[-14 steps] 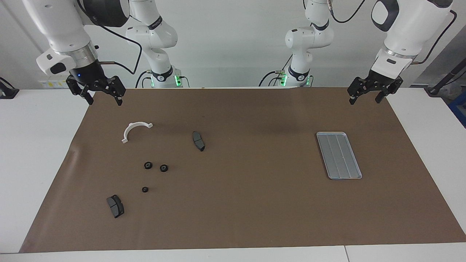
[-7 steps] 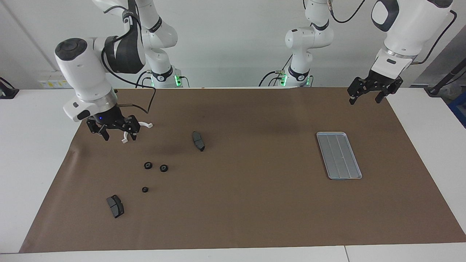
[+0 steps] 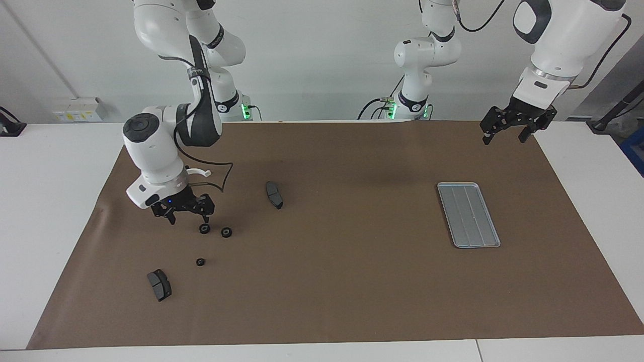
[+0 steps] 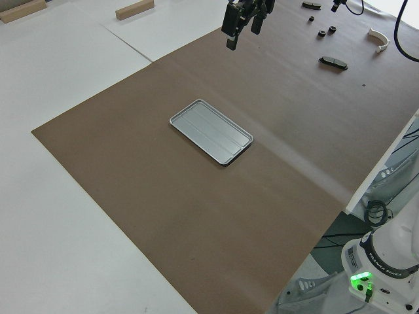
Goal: Pick bearing gear from pile to tray
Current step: 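Move the right gripper down over a black bearing gear, then grasp the black gear with the right gripper and lift it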
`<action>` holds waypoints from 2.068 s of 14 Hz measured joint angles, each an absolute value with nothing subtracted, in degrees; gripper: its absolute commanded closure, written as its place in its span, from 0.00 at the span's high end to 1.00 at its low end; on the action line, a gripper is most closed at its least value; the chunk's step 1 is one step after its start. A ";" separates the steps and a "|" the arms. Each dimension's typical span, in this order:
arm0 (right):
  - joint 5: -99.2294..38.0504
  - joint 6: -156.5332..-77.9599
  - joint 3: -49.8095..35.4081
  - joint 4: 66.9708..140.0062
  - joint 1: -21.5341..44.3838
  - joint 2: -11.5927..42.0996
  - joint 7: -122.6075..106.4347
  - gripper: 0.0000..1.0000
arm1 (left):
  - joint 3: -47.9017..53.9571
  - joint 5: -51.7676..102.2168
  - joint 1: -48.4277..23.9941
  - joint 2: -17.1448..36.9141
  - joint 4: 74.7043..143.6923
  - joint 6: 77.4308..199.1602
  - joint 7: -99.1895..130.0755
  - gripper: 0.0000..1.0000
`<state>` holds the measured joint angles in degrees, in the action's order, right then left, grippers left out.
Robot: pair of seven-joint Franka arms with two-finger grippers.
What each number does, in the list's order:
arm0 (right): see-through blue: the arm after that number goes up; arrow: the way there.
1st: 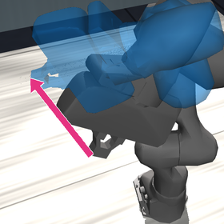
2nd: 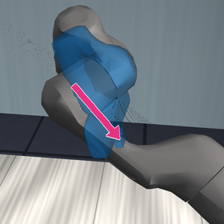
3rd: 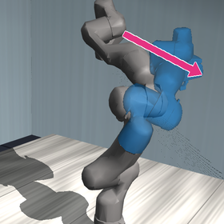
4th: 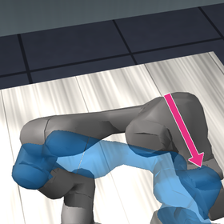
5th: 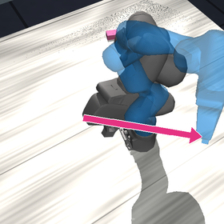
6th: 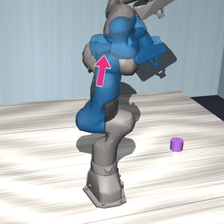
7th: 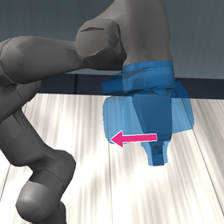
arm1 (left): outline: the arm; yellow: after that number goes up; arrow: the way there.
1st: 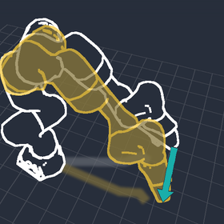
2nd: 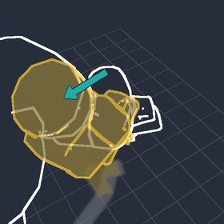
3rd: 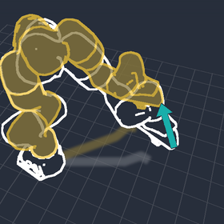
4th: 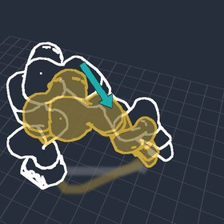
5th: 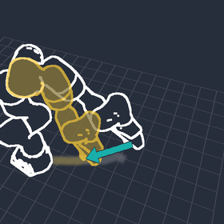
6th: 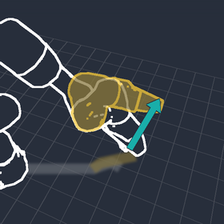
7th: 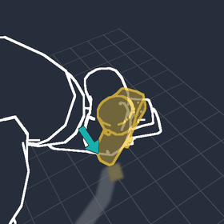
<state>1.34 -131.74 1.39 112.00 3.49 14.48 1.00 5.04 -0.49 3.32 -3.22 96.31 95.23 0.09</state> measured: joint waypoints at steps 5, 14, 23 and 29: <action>1.34 -139.01 1.42 116.55 3.84 16.09 1.00 1.00 | 5.04 -0.49 3.32 -3.22 96.31 95.23 0.09 1.00; 1.34 -140.97 1.50 117.98 3.52 18.01 0.93 0.69 | 5.04 -0.49 3.32 -3.22 96.31 95.23 0.09 1.00; 1.34 -142.94 1.54 118.58 3.38 18.12 0.89 0.68 | 5.04 -0.49 3.32 -3.22 96.31 95.23 0.09 1.00; 1.21 -143.06 1.38 118.57 3.44 18.16 0.90 0.11 | 5.04 -0.49 3.32 -3.22 96.31 95.23 0.09 1.00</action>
<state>1.21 -143.06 1.38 118.57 3.44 18.16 0.90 5.04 -0.49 3.32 -3.22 96.31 95.23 0.09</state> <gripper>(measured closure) 0.577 0.000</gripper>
